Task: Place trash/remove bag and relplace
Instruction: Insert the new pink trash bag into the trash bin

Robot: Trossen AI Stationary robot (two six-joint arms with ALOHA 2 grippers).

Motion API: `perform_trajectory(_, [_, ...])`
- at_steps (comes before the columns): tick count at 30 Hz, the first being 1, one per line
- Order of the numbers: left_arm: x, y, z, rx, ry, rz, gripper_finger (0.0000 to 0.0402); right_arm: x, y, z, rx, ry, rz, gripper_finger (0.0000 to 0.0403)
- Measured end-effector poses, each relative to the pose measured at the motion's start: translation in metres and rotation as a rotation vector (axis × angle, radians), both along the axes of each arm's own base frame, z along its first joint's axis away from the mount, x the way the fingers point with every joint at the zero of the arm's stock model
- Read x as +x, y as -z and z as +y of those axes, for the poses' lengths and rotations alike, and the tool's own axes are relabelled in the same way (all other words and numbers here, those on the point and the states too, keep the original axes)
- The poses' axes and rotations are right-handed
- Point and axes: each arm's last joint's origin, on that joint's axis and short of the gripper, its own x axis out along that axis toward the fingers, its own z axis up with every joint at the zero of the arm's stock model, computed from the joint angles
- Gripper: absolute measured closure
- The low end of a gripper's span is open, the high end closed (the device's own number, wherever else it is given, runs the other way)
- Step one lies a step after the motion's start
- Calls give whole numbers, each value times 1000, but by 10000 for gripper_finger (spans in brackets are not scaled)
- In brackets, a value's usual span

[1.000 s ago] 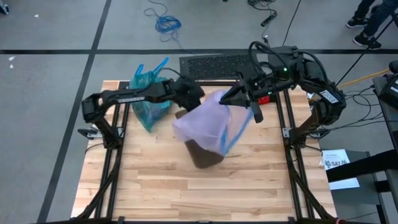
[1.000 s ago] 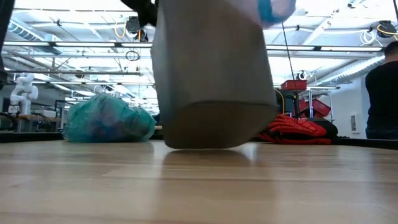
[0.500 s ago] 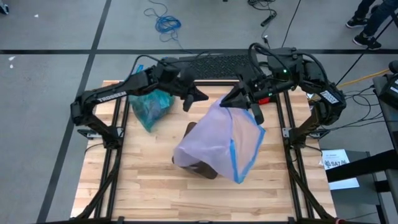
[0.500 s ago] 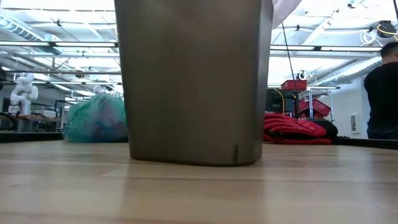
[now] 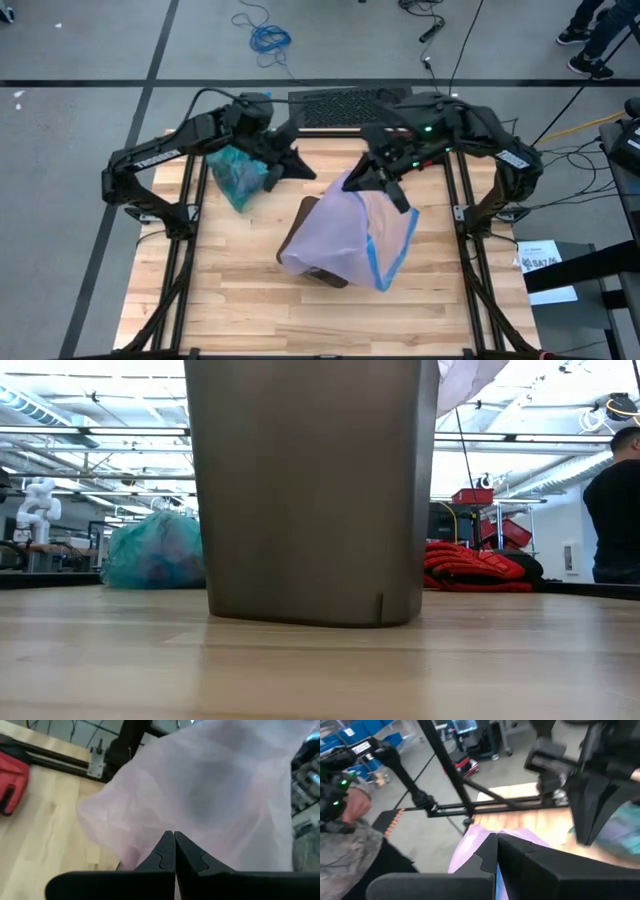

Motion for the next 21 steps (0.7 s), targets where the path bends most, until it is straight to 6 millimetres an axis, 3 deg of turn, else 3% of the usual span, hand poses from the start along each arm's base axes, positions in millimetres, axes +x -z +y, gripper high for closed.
perform_trajectory(12, [-71, -43, -22, 60, -72, -139, 401, 29, 14, -2, 72, -40, 40, 403])
perform_trajectory(15, [-80, -37, -28, 35, -49, -56, 401, 30, 14, -2, 77, -31, 36, 403])
perform_trajectory(21, [-88, -11, -52, 48, 198, 182, 401, 28, 7, -4, 96, -13, -20, 403])
